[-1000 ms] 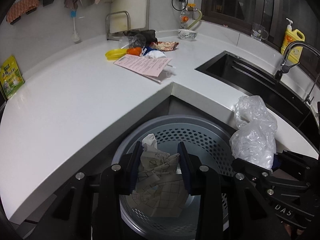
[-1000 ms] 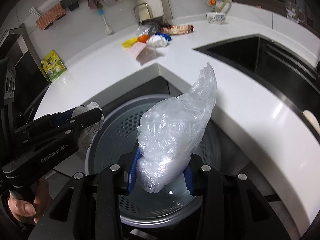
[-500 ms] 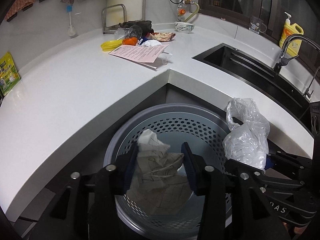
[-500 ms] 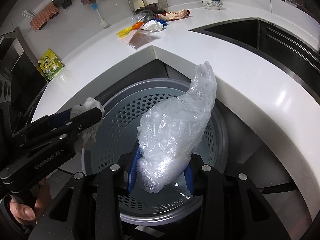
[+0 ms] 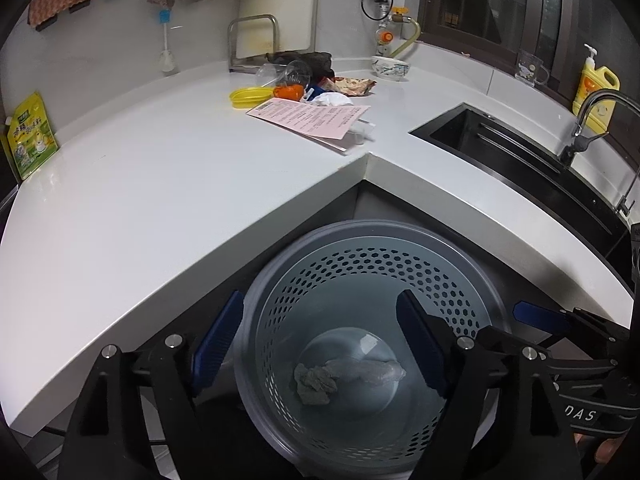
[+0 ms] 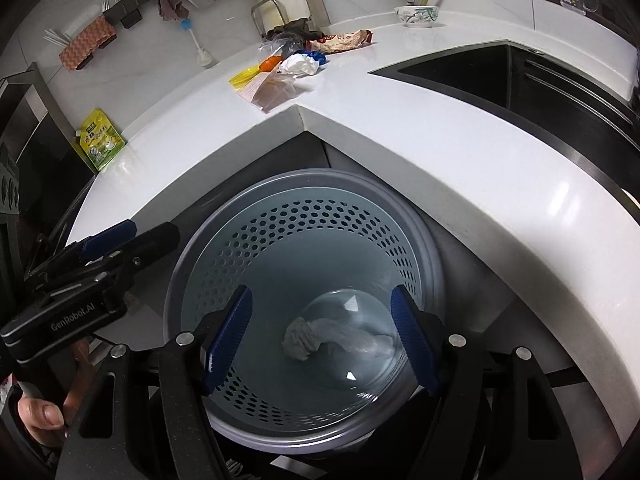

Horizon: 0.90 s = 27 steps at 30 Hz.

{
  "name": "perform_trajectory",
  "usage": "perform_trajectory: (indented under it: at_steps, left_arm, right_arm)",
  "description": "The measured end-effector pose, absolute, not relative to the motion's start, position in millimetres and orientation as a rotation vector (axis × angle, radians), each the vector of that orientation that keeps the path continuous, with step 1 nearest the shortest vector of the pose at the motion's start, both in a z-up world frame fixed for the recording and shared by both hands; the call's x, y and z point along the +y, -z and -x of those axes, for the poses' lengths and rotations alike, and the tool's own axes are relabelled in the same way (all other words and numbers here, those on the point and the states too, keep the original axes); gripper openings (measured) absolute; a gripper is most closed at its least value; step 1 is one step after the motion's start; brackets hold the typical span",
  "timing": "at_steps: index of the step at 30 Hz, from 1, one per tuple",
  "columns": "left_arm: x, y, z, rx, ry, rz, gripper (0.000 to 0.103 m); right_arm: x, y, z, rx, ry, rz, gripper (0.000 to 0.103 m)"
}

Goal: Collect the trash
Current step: 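Lower both tools over the bin and open them, dropping bag and tissue, then move the right tool back to the counter and grasp the white tissue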

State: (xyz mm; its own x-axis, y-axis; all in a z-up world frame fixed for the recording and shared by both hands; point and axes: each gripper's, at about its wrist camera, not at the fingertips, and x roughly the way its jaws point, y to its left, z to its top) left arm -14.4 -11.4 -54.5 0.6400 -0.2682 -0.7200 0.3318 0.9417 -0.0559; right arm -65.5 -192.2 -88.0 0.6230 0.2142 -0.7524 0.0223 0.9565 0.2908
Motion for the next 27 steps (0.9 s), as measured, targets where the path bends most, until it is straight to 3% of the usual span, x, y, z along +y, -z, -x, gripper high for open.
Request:
perform_trajectory:
  at_steps: [17, 27]
  left_arm:
    - [-2.9, 34.3, 11.9, 0.754, 0.279, -0.057, 0.095]
    - [2.4, 4.7, -17.2, 0.717, 0.185, -0.01, 0.097]
  right_arm:
    - [-194.1, 77.5, 60.6, 0.855, -0.111, -0.24, 0.069]
    - [-208.1, 47.8, 16.0, 0.784, -0.132, -0.197, 0.069]
